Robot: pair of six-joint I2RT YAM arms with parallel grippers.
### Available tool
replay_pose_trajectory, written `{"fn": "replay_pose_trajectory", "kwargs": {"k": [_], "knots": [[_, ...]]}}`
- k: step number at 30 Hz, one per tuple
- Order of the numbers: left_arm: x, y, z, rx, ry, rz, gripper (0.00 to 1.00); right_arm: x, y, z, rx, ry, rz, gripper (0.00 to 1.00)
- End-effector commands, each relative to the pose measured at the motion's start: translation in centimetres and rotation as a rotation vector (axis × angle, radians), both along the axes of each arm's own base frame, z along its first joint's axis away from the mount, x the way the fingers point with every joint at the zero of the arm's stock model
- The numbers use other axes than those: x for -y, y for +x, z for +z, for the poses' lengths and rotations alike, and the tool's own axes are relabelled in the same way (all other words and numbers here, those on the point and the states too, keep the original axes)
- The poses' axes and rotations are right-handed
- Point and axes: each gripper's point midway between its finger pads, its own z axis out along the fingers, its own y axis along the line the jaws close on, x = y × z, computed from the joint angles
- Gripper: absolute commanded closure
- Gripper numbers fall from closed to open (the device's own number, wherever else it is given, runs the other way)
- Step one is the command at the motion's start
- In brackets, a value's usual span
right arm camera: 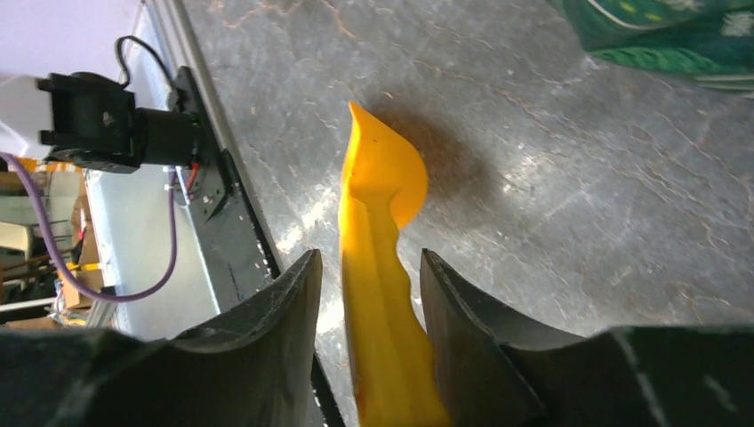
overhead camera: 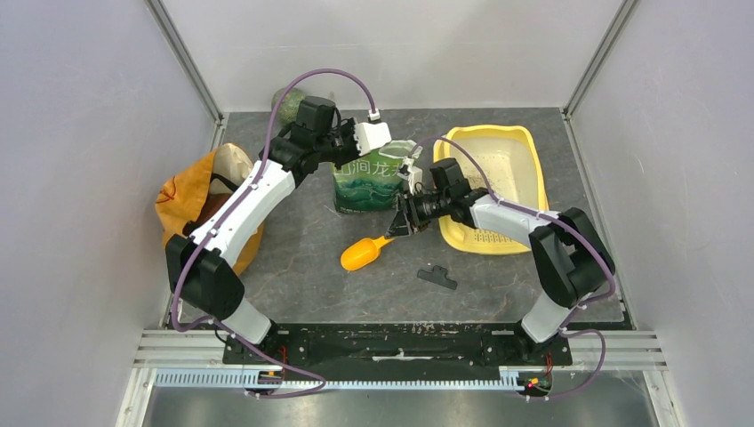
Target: Fill the litter box with clean litter
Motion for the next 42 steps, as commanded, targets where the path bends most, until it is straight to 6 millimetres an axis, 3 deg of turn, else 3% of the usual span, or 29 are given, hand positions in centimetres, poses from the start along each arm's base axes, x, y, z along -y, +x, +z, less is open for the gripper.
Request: {"fn": "replay_pose_trajectory", "kwargs": {"k": [1,7,10,14,17,22,25,33,36,38,40,42], "knots": [[0.0,0.6,3.4,0.072,-0.057,0.03,0.98,-0.2,1.8,1.9,0.102,-0.006,-0.027,0.43],[0.2,0.5,3.6,0.074,-0.061,0.022,0.98,1.0,1.4,7.8,0.197,0.016,-0.052,0.27],[0.2,0.4,3.4,0.071,-0.055,0.011,0.98,3.1,0.9,10.4,0.237,0.006,-0.064,0.18],[0.4,0.3,3.4,0.071,-0.062,0.0,0.98,6.6,1.5,12.4,0.293,-0.044,-0.1,0.11],[0.5,0.0,3.5,0.081,-0.063,-0.021,0.98,8.7,3.2,13.4,0.318,-0.071,-0.152,0.1],[0.6,-0.6,3.2,0.095,-0.044,-0.067,0.98,11.0,8.4,14.6,0.571,-0.174,-0.115,0.06],[0.8,-1.0,3.0,0.083,-0.038,-0.1,0.98,10.8,11.0,14.0,0.676,-0.21,-0.046,0.03],[0.7,-3.3,1.5,-0.006,0.048,-0.224,0.98,8.9,15.4,12.3,0.766,-0.126,0.088,0.03],[0.5,-3.5,1.2,-0.02,0.05,-0.213,0.98,8.0,15.7,12.0,0.775,-0.068,0.141,0.03],[0.4,-2.9,1.3,-0.032,0.049,-0.185,0.98,7.1,14.9,12.4,0.761,0.009,0.185,0.05],[0.4,-2.4,1.5,-0.038,0.059,-0.175,0.98,6.3,14.1,12.7,0.735,0.064,0.213,0.13],[0.4,-2.2,1.7,-0.05,0.058,-0.166,0.98,6.0,13.8,12.4,0.716,0.089,0.229,0.32]]}}
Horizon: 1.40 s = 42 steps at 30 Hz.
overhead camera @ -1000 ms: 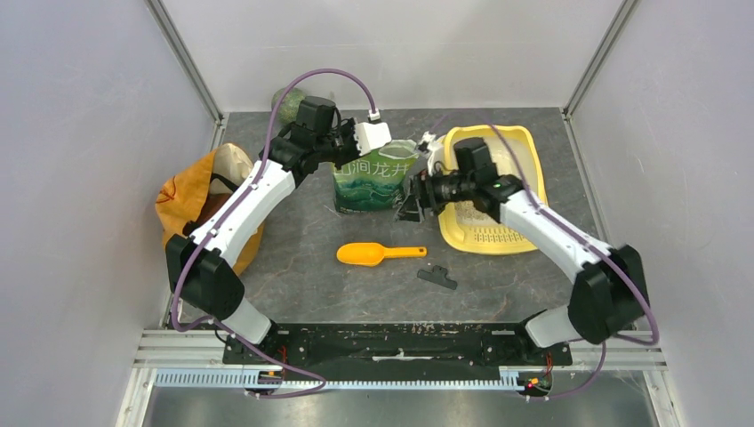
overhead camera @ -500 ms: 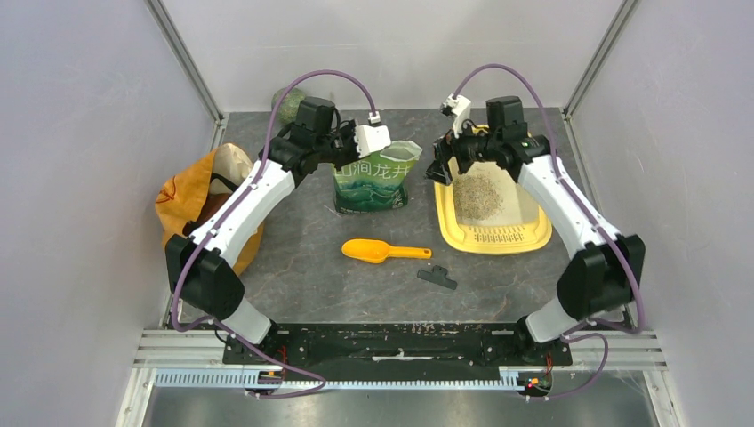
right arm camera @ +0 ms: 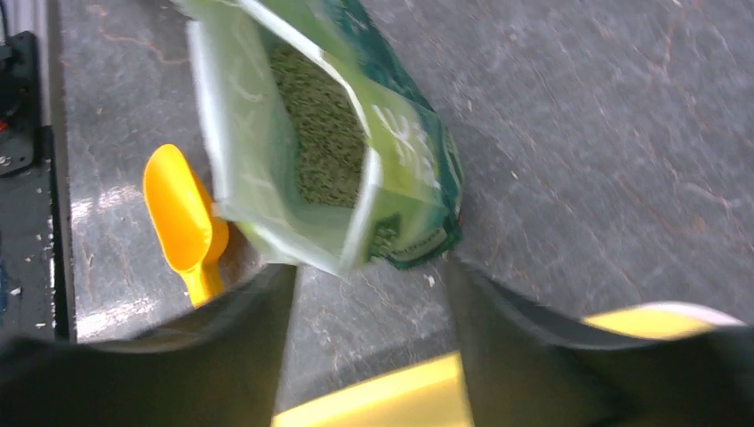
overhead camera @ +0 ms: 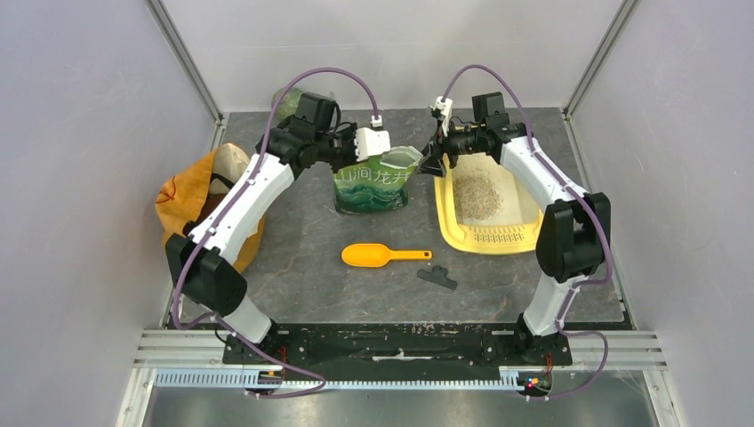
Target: Fill the litter box with clean litter
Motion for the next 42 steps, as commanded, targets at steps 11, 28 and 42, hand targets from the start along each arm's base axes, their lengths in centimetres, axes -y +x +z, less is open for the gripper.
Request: {"fn": "replay_pose_trajectory", "kwargs": {"k": [11,28,42], "knots": [[-2.3,1.7,2.1,-0.077,0.043,0.101,0.98,0.9,-2.0,2.5,-0.061,0.098,0.183,1.0],[-2.3,-0.5,0.6,-0.234,0.035,0.052,0.98,0.5,-1.7,2.7,-0.025,0.239,0.178,0.03],[-2.4,-0.5,-0.4,-0.237,0.067,0.025,0.98,-5.1,-1.1,4.3,0.12,0.378,0.174,0.03]]}}
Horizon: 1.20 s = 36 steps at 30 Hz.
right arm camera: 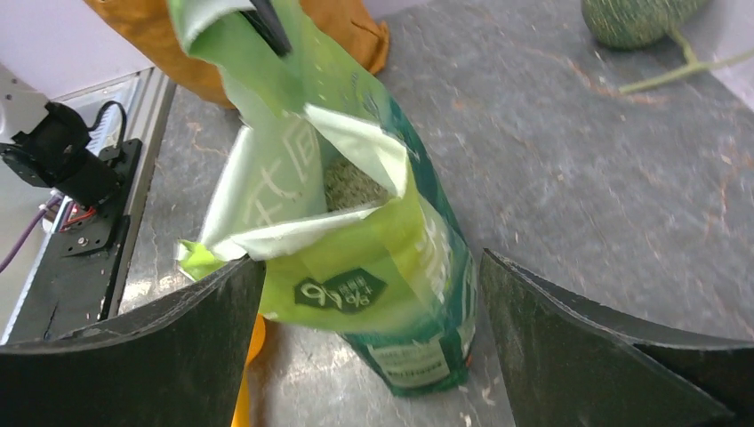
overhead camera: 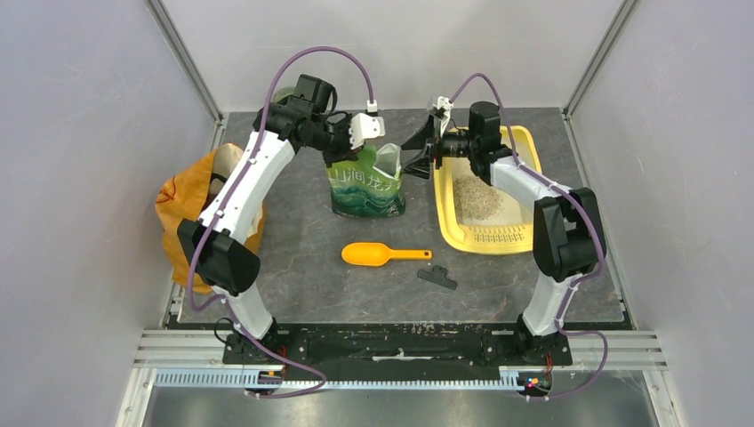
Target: Fill the litter box with clean litter
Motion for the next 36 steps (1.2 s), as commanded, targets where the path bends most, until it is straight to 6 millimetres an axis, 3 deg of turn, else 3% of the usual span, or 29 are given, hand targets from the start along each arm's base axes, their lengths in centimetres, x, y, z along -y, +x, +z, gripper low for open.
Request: {"fn": "replay_pose_trajectory", "kwargs": {"k": [1,9,12,21,22,25,28,30,33,36], "knots": [[-0.9,-0.1,-0.2,-0.015,0.035,0.006,0.98,-0.9,-1.4,2.1,0.132,0.046,0.086,0.03],[-1.3,-0.3,0.2,-0.003,0.045,0.019,0.98,0.9,-5.7,-0.1,0.187,-0.057,0.211,0.03],[-1.3,-0.3,0.6,0.005,0.036,0.022,0.98,0.6,-5.0,-0.5,0.201,-0.068,0.207,0.03],[-1.1,-0.8,0.2,0.003,0.047,-0.003,0.98,-2.6,-0.4,0.4,0.247,-0.006,0.119,0.06],[-1.0,-0.8,0.2,0.003,0.046,-0.002,0.98,-2.8,-0.3,0.5,0.245,0.002,0.119,0.15],[-1.4,0.0,0.5,0.014,0.054,0.047,0.98,-2.8,-0.4,0.8,0.234,0.015,0.131,0.59],[-2.5,1.3,0.4,0.018,0.082,0.13,0.96,-1.9,-0.9,0.6,0.171,-0.008,0.147,0.93],[-3.0,1.6,0.1,0.006,0.111,0.152,0.97,-1.0,-1.4,0.0,0.111,-0.032,0.161,1.0],[-3.4,1.9,-0.4,-0.046,0.117,0.203,0.96,-0.3,-2.0,-0.7,0.03,-0.06,0.175,1.0],[-4.1,2.1,-1.6,-0.126,0.14,0.263,0.83,-0.2,-2.2,-0.7,-0.044,-0.066,0.184,1.0]]}}
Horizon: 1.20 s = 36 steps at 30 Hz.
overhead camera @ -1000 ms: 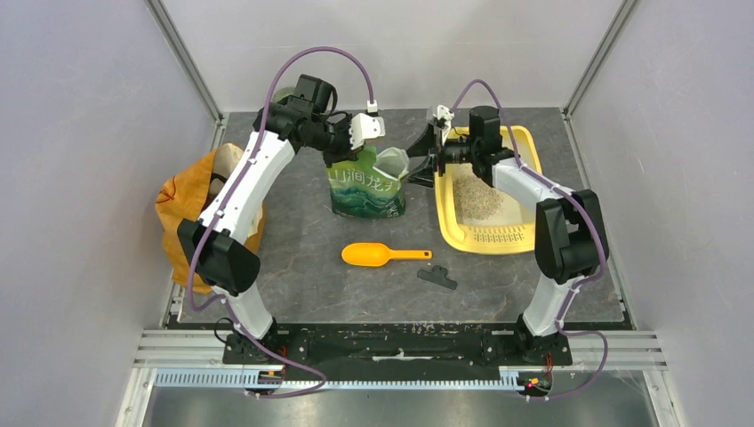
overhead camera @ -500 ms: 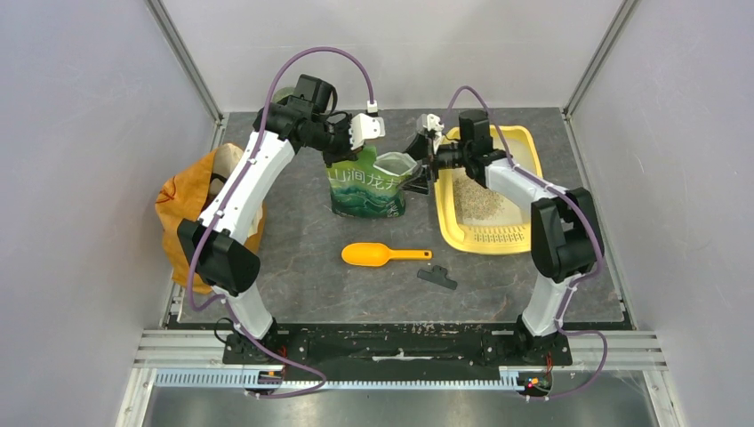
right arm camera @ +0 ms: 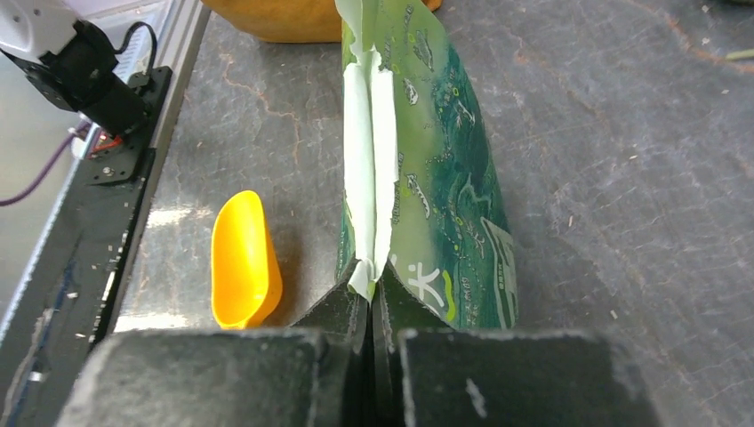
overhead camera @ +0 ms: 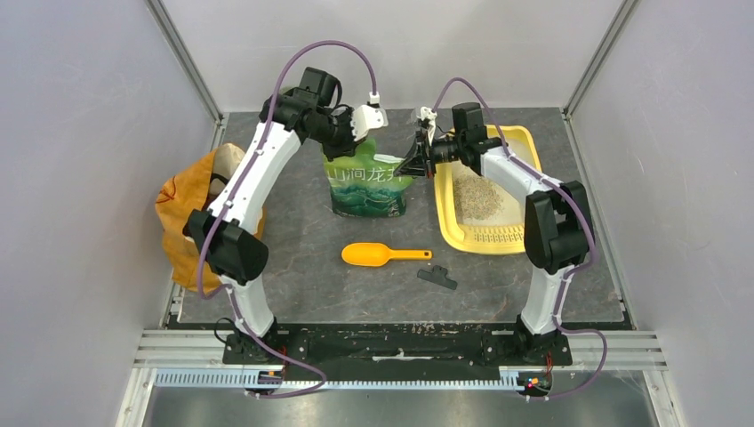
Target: Fill the litter box with clean litter
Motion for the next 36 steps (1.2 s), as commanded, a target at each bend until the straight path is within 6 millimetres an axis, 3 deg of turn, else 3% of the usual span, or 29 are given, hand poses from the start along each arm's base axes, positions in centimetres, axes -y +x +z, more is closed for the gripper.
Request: {"fn": "replay_pose_trajectory", "kwargs": {"k": [1,4,7,11,14,16,21,23,29,33,36], "knots": [[-3.6,0.7,-1.5,-0.125,0.085,0.199,0.75,1.8,-0.1,1.8,-0.095,0.003,0.018,1.0],[-3.9,1.7,-1.5,-0.156,0.049,0.281,0.55,1.6,-0.2,1.7,-0.143,-0.002,0.027,0.96],[-4.0,2.5,-0.6,-0.139,0.007,0.32,0.49,1.5,-0.1,1.7,-0.175,-0.005,0.03,0.91],[-4.3,2.5,4.2,-0.036,-0.156,0.307,0.45,1.5,-0.1,1.8,-0.228,-0.007,0.025,0.9],[-3.6,0.3,7.3,0.109,-0.202,0.168,0.35,1.4,-0.1,1.9,-0.255,-0.009,0.022,0.92],[-3.0,-1.3,7.7,0.193,-0.169,0.098,0.32,1.4,-0.1,1.8,-0.269,-0.01,0.02,0.92],[-0.6,-4.9,4.9,0.287,-0.005,-0.11,0.33,1.2,0.1,2.0,-0.298,-0.01,0.015,0.91],[0.6,-4.9,3.9,0.325,0.005,-0.146,0.33,1.2,0.1,2.1,-0.308,-0.008,0.017,0.92],[2.1,-1.1,0.6,0.356,0.05,-0.132,0.33,1.2,-0.1,2.5,-0.318,-0.005,0.024,0.9],[3.1,0.2,-1.1,0.356,0.066,-0.17,0.33,1.2,-0.1,2.6,-0.327,-0.002,0.03,0.9],[2.6,0.5,-2.9,0.326,0.1,-0.188,0.34,1.1,0.1,2.8,-0.339,-0.003,0.031,0.9]]}}
